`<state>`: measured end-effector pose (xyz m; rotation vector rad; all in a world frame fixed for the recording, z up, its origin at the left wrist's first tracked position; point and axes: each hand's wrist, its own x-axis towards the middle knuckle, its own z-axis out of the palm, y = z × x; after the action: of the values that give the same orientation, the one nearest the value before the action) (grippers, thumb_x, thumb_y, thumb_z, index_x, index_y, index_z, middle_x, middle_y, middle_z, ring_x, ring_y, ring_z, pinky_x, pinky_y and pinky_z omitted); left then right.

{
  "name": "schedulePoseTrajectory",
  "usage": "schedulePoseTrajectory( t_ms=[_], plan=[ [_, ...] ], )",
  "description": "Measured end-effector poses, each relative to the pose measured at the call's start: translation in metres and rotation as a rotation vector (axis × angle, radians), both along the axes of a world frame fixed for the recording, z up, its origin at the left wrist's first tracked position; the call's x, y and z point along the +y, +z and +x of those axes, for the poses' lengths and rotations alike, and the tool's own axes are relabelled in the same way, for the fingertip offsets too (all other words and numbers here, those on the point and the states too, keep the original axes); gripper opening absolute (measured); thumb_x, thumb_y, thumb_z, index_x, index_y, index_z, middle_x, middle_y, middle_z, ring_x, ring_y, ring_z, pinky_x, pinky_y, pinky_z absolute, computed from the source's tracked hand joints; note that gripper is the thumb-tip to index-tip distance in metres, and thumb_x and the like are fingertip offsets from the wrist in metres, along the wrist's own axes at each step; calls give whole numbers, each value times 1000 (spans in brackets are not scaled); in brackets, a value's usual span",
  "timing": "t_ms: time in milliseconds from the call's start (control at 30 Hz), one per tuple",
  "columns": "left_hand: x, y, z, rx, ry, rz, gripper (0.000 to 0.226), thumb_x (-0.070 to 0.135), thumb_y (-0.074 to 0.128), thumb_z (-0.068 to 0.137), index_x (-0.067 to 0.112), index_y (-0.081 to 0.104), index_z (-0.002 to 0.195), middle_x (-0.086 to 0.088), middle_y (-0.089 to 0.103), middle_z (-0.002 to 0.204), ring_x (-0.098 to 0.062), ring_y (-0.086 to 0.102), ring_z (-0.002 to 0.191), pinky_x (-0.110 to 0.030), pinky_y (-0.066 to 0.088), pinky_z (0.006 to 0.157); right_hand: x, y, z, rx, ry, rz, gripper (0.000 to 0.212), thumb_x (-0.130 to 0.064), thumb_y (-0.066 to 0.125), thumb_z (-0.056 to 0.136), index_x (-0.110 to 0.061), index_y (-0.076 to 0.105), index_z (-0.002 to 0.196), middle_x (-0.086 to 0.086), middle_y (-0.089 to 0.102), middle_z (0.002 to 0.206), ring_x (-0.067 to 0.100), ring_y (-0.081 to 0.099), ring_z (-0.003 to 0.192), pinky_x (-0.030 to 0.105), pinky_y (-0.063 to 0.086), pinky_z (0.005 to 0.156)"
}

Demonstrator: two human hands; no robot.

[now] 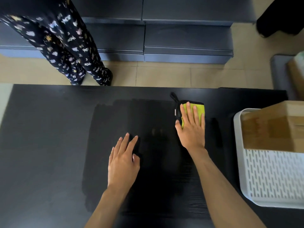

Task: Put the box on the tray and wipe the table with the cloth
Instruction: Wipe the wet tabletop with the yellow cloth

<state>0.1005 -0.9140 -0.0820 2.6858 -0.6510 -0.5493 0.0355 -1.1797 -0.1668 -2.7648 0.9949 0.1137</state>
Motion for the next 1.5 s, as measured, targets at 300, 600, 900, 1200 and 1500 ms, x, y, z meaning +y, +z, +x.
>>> schedulePoseTrajectory(
  t_ms=[300, 600, 900, 1200, 1500],
  plan=[
    [-10, -1, -22, -51, -31, 88, 69, 11, 66, 89, 29, 44, 152, -2, 36, 164, -26, 30, 153, -52, 30, 122, -68, 1, -63, 12, -128, -17, 77, -54, 31, 102, -26, -4, 165, 7, -4, 174, 27, -1, 161, 53, 9, 129],
    [40, 2, -16, -46, 79, 102, 71, 8, 68, 87, 28, 45, 151, -3, 39, 162, -27, 33, 151, -55, 35, 119, -18, -4, -5, 21, -91, -21, 70, -49, 18, 103, -27, -7, 165, 6, -11, 174, 29, -8, 160, 56, 3, 128],
    [117, 4, 3, -28, 179, 4, 68, 7, 65, 89, 30, 47, 150, 4, 38, 163, -22, 31, 152, -55, 41, 115, 120, 2, 113, -18, 61, 27, 69, -47, 23, 105, -26, -2, 165, 8, -6, 174, 32, -2, 160, 58, 6, 127],
    [196, 0, 22, 10, 176, 28, 68, 11, 64, 91, 33, 43, 152, 5, 33, 165, -21, 28, 153, -53, 40, 116, 269, 7, 185, -32, 195, 69, 70, -48, 29, 105, -25, 3, 166, 9, 0, 174, 34, 3, 160, 58, 7, 127],
    [198, -1, 34, -2, 187, 28, 70, 8, 67, 87, 28, 45, 151, -2, 36, 163, -29, 32, 151, -57, 40, 114, 278, 5, 110, -33, 307, 52, 69, -43, 32, 106, -23, 3, 166, 2, -4, 175, 28, -6, 161, 55, 10, 127]
  ],
)
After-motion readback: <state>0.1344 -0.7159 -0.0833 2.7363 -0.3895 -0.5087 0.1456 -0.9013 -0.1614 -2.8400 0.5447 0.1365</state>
